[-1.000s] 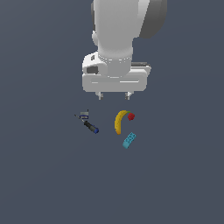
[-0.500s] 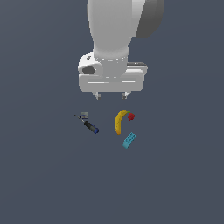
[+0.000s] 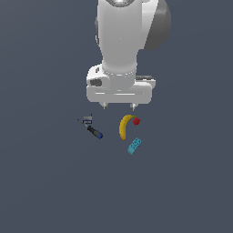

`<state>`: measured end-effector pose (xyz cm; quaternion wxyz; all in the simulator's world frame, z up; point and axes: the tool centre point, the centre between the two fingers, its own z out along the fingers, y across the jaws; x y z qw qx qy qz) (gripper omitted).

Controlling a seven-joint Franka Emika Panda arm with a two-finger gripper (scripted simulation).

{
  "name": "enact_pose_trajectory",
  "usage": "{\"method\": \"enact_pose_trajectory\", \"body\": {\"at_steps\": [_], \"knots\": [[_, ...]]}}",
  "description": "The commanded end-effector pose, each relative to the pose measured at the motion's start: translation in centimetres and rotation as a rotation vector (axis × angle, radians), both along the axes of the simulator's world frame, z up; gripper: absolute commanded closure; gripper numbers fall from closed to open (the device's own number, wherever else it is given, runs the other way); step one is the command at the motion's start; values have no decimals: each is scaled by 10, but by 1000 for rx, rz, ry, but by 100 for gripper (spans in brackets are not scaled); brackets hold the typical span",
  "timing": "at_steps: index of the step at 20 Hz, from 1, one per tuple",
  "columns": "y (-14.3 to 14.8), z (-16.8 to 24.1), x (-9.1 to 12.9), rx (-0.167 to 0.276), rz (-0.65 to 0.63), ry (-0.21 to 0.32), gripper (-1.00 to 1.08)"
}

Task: Pick up a designated object from a clutter of objects.

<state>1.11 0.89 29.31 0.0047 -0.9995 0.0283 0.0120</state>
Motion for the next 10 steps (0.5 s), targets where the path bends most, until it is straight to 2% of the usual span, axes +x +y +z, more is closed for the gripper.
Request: {"method": "enact_pose_trajectory", "body": {"at_steps": [1,10], "knots": [[5,-11,4,-2,-32,0,-92],[28,-69,19,-9,-200,-5,-92]]}}
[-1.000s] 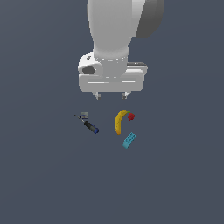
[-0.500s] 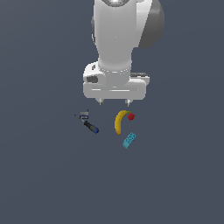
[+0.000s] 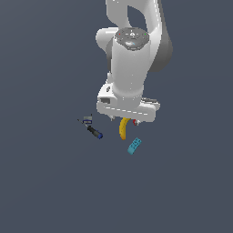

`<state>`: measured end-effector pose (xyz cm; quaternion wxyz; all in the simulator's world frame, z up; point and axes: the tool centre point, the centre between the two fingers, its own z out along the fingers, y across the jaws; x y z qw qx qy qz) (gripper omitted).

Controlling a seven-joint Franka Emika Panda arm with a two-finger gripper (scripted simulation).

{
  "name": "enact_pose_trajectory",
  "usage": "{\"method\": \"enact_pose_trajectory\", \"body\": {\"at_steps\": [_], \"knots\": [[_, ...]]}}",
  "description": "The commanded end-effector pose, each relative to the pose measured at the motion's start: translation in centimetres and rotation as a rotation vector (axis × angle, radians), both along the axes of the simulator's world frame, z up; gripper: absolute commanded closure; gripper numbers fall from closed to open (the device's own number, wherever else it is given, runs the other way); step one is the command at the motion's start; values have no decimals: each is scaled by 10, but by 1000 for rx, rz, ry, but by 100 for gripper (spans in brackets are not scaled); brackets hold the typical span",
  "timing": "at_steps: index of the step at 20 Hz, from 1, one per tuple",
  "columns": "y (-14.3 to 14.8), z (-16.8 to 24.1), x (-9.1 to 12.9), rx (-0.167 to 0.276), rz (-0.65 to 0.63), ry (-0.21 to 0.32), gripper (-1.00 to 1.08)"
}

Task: Pick up a designated object from a clutter of objects.

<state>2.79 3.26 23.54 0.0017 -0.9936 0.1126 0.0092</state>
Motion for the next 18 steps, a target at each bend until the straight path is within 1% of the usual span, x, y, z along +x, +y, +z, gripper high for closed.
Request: {"method": "enact_pose_trajectory", "body": {"at_steps": [1,9,18], "knots": [[7,-18,4,-2,-52,-2,-92],[31,-75,10,-7,-216,-8,-92],[54,-132,8,-9,-378,-13,-92]]}}
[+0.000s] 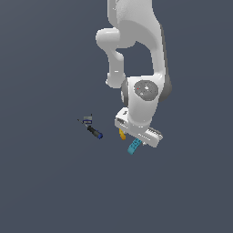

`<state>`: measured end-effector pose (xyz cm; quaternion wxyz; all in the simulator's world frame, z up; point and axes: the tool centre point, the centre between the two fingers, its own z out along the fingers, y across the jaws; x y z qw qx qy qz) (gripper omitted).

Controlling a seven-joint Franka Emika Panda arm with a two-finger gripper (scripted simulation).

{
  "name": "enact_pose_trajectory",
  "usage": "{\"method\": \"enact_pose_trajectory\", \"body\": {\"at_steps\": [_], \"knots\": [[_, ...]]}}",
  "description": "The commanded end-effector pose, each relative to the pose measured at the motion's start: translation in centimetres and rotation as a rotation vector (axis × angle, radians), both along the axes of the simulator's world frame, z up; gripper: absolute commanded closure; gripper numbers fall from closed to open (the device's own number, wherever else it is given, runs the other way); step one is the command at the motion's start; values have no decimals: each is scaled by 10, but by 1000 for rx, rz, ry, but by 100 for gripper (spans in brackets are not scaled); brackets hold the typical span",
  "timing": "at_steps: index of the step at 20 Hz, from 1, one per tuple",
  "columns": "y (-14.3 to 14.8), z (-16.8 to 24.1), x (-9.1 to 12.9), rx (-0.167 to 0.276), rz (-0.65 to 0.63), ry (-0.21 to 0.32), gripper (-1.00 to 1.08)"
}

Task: Pick up a designated object from a clutter of objects.

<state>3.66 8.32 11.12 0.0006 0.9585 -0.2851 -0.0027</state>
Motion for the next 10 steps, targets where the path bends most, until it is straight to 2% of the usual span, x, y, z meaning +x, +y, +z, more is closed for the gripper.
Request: {"method": "enact_pose_trajectory", "body": {"at_steps": [1,10], "knots": [[5,-13,-1,0,-38,-3,-92],[14,-37,-4,-1,-108,-5,-92]]}}
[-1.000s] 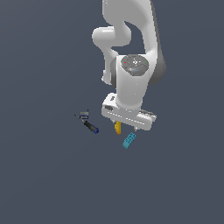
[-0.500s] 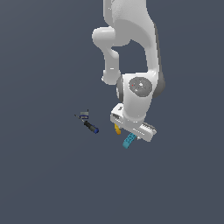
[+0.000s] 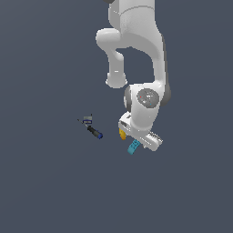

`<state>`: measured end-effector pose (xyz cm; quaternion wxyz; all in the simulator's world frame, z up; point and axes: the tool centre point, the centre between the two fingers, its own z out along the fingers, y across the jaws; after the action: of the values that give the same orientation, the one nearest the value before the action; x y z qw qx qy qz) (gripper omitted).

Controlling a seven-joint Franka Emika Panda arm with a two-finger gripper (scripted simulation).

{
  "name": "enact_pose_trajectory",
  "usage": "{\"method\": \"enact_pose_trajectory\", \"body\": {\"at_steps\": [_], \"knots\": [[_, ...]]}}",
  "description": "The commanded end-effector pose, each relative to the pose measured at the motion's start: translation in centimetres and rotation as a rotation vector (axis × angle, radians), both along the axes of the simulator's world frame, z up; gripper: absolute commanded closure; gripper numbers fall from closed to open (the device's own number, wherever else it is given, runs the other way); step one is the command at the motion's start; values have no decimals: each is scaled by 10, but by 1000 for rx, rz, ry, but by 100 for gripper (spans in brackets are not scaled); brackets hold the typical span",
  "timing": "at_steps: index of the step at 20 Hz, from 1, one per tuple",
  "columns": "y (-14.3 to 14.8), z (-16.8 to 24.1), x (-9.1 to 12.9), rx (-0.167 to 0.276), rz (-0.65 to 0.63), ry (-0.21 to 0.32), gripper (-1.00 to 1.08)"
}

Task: Pick up a designated object from a clutter of objects.

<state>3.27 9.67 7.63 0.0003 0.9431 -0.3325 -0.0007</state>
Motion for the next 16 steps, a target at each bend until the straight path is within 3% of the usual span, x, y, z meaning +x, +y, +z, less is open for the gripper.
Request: {"method": "enact_pose_trajectory", "body": {"at_steps": [1,8,16], "knots": [[1,-3,0,0,-11,-1,-92],[1,-9,-1,0,-10,-1,-92],[1,-44,-2,0,-13,-1,-92]]}}
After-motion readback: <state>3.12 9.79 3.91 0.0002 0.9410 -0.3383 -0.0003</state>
